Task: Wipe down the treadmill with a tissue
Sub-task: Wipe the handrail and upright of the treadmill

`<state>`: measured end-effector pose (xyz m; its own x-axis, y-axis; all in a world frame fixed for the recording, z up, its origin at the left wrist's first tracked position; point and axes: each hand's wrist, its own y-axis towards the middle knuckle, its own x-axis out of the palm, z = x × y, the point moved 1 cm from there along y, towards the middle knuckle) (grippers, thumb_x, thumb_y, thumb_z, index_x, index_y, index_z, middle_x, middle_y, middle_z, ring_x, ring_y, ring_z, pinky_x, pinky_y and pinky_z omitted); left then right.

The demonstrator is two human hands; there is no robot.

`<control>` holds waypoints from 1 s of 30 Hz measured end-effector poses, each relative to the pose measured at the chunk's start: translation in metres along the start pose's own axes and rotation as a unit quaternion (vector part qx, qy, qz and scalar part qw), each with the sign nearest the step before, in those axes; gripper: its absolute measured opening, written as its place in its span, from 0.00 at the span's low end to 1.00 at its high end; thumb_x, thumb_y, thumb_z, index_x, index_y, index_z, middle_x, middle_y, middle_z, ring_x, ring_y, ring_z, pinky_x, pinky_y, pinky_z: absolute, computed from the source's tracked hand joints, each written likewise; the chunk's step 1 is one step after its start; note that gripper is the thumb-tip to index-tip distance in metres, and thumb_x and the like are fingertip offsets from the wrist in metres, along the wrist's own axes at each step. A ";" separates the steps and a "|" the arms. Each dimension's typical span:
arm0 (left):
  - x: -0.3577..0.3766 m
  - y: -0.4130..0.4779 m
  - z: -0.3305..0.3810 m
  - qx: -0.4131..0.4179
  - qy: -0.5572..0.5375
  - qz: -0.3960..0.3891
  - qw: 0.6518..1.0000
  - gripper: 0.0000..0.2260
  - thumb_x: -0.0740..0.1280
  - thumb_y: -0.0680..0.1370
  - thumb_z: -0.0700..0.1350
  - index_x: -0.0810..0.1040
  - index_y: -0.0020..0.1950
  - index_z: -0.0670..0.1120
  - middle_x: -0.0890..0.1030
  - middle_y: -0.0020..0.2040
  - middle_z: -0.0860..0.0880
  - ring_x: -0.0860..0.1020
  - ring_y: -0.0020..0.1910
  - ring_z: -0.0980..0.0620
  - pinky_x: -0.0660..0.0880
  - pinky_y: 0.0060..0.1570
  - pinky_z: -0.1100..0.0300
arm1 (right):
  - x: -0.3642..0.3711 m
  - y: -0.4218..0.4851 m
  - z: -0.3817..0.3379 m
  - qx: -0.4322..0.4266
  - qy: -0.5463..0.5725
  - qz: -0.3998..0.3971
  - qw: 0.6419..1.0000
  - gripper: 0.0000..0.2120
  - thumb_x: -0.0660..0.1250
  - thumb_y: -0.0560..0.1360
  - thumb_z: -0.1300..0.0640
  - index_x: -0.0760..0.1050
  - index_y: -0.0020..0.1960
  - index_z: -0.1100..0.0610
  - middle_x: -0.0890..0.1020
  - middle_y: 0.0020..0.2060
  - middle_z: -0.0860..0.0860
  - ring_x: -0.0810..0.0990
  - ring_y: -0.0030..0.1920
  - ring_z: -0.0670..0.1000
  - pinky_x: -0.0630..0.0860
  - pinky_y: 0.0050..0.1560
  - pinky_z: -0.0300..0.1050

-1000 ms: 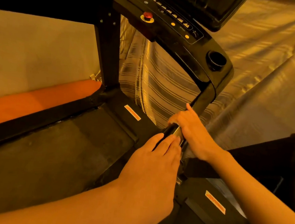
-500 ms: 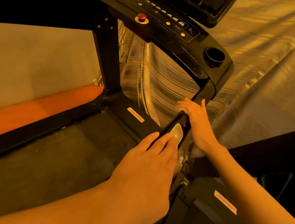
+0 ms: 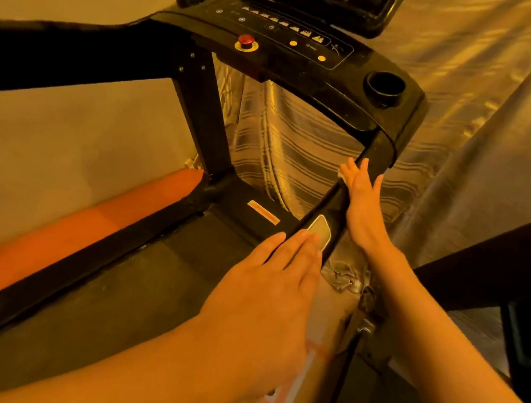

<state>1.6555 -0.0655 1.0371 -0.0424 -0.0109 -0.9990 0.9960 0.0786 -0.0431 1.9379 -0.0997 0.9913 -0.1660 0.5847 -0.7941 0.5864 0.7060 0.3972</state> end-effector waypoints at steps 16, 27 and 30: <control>0.021 0.004 -0.008 -0.004 0.000 0.125 0.992 0.27 0.54 0.79 0.55 0.80 0.69 0.43 0.79 0.70 0.42 0.76 0.71 0.43 0.70 0.71 0.44 | 0.033 -0.089 -0.049 -0.005 0.152 0.103 0.983 0.26 0.51 0.87 0.67 0.52 0.83 0.61 0.51 0.84 0.55 0.41 0.84 0.54 0.36 0.81 0.63; 0.026 0.008 -0.008 -0.030 -0.006 0.129 0.991 0.28 0.49 0.84 0.59 0.77 0.72 0.45 0.76 0.73 0.44 0.72 0.75 0.45 0.72 0.70 0.45 | 0.030 -0.030 -0.012 0.035 0.129 0.105 0.985 0.25 0.47 0.84 0.58 0.47 0.80 0.61 0.49 0.81 0.62 0.42 0.82 0.61 0.34 0.80 0.65; 0.028 0.010 -0.008 -0.016 -0.009 0.136 0.991 0.29 0.47 0.86 0.58 0.80 0.70 0.44 0.78 0.71 0.44 0.75 0.72 0.45 0.68 0.73 0.49 | 0.058 -0.077 -0.050 0.097 0.203 0.108 0.968 0.27 0.52 0.85 0.53 0.51 0.79 0.62 0.47 0.78 0.52 0.41 0.80 0.53 0.31 0.81 0.55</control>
<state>1.6638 -0.0569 1.0089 0.2289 -0.0029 -0.9735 0.9674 0.1120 0.2271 1.8432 -0.1001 0.9376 -0.2978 0.8475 -0.4394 0.7733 0.4841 0.4095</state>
